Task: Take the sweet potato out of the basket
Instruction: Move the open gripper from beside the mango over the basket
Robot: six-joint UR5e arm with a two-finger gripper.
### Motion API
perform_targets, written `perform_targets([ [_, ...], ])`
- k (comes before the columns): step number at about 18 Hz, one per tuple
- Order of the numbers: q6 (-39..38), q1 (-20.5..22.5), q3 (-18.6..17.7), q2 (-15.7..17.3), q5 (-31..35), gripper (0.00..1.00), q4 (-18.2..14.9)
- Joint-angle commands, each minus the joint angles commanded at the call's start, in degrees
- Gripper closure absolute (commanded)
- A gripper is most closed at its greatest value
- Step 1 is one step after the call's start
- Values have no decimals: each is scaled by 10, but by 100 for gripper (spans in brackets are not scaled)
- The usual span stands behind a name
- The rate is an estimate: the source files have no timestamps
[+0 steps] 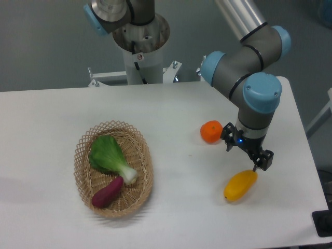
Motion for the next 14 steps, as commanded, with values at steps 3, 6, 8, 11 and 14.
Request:
perform_targets([
  [3,-1,0,-2,0,1,0,2],
  [6,-8,-1,-6,3,1,0,1],
  [8,-13,-6,-8,4,-1,0,1],
  [11,-35,-25,-8,4,0,0,0],
  [14,-58,-46,-8,4,-7,0,1],
])
